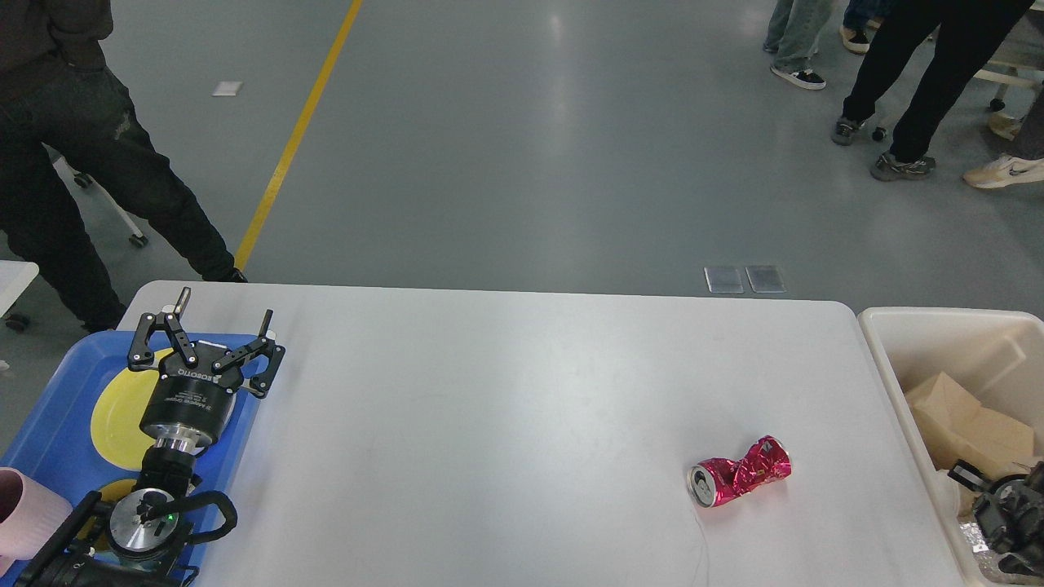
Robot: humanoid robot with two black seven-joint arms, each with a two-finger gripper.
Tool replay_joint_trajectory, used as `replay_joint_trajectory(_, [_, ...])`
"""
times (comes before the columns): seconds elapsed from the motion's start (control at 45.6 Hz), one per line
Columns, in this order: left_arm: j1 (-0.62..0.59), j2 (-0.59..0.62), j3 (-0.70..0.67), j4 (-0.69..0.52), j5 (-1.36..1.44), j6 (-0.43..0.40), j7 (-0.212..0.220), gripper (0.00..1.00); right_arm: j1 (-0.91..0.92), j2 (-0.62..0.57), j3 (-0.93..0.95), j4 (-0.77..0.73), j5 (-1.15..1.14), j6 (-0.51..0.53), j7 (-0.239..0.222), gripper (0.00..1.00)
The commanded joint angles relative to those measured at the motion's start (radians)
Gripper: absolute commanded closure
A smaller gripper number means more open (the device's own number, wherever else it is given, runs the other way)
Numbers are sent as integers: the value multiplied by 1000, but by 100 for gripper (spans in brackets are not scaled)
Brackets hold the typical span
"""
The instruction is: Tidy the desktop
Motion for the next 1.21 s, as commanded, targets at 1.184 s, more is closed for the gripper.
replay_joint_trajectory(1.184, [0, -1, 0, 0, 0, 1, 0, 3, 912, -186, -186, 797, -294, 513, -27, 0])
